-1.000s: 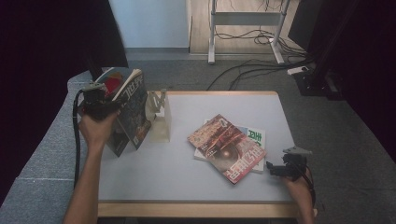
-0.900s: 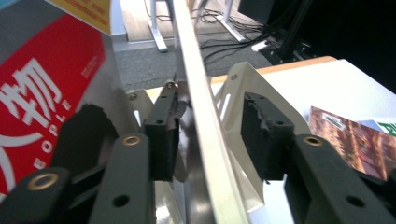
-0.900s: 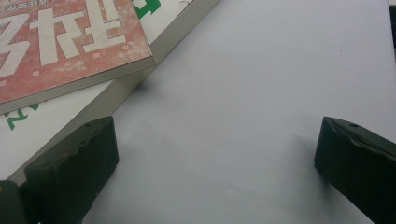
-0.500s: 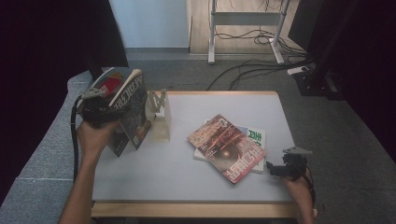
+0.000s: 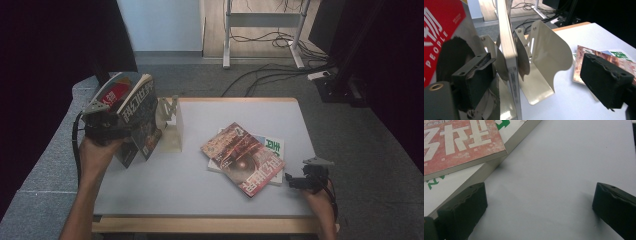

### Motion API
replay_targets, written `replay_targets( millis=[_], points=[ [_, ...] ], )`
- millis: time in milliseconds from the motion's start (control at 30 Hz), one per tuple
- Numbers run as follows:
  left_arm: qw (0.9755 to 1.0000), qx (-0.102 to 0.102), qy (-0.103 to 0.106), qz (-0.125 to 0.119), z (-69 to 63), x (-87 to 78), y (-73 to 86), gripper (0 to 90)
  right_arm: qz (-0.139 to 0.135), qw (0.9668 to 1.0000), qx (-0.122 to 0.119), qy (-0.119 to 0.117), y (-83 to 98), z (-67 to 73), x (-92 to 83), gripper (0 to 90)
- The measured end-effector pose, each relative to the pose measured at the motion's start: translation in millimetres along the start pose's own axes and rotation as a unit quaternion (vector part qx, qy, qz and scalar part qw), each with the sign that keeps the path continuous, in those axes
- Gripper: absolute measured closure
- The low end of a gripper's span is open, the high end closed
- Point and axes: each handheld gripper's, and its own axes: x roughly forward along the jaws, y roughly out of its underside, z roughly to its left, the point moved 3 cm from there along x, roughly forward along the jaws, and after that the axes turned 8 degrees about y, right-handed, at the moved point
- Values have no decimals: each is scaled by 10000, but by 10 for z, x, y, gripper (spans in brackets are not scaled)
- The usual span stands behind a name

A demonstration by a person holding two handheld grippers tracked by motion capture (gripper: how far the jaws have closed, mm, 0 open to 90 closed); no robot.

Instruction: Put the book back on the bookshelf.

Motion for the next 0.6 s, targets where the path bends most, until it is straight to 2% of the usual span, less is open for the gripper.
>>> replay_targets(
  millis=[267,433,600],
  points=[
    [9997,17,242,1,-93,-70,110,17,-8,10000,5,1,0,1,1,0],
    [9990,-21,451,-27,-173,-101,195,4,-12,10000,1,1,0,1,1,0],
    [9981,142,603,38,-273,-100,291,0,-14,10000,-1,2,1,1,1,0]
  ],
)
